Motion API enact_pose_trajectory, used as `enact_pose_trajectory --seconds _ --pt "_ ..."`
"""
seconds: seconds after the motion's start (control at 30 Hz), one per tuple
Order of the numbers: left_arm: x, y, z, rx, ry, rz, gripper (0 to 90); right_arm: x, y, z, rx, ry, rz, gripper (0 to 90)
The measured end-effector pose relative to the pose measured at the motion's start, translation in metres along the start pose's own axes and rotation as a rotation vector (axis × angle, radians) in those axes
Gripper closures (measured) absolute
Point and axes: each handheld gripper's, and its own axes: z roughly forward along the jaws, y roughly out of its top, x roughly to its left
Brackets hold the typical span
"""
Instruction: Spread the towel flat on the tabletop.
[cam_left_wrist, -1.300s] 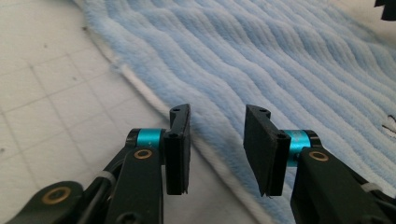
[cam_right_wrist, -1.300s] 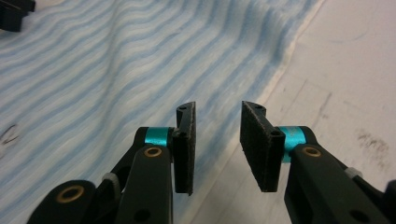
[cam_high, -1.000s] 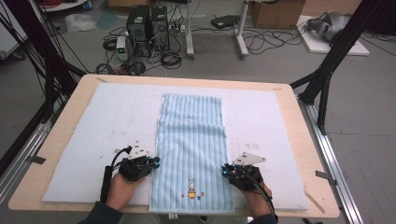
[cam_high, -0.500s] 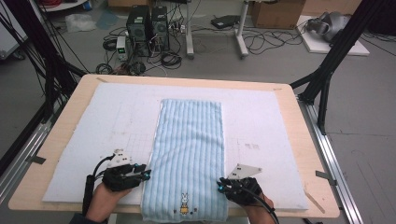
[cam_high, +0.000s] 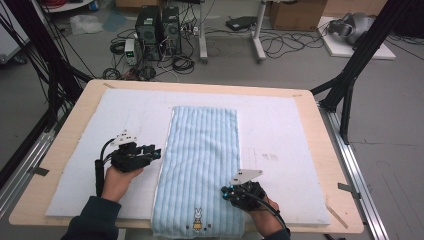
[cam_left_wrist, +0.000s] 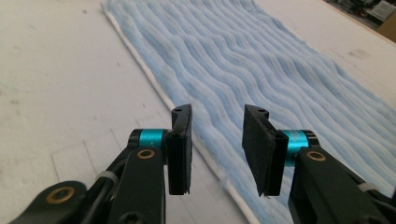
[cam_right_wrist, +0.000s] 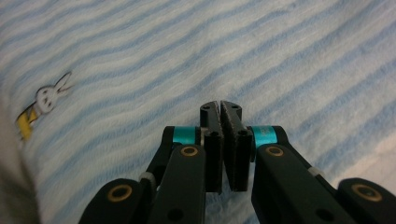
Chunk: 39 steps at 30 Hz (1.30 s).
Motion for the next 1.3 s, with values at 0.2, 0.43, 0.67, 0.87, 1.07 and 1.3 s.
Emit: enact_pose_trajectory --seconds 0.2,0.43,0.67,0.87,1.07,1.3 --pt "0.000 0.006 0.036 0.068 -0.009 0.046 73.6 -0.006 0.000 -0.004 -0.029 0.030 0.008 77.5" --pt "-0.001 -0.002 0.056 0.161 0.020 0.124 77.8 -0.051 0.010 -0.004 -0.128 -0.143 0.130 77.6" --pt "-0.006 -0.002 0.053 0.182 0.082 0.189 86.3 -0.073 0.009 0.010 -0.055 -0.216 0.162 82.0" --pt "-0.001 -0.001 0.047 0.145 0.054 0.120 65.0 -0.069 0.007 0.004 -0.050 -0.219 0.149 78.2" --pt "0.010 0.001 0.022 -0.061 -0.059 0.090 48.3 -0.076 0.003 -0.022 -0.177 -0.265 0.181 59.4" --pt "0.019 0.003 0.003 -0.169 -0.081 0.057 27.8 -0.092 -0.009 -0.056 -0.275 -0.357 0.244 25.3"
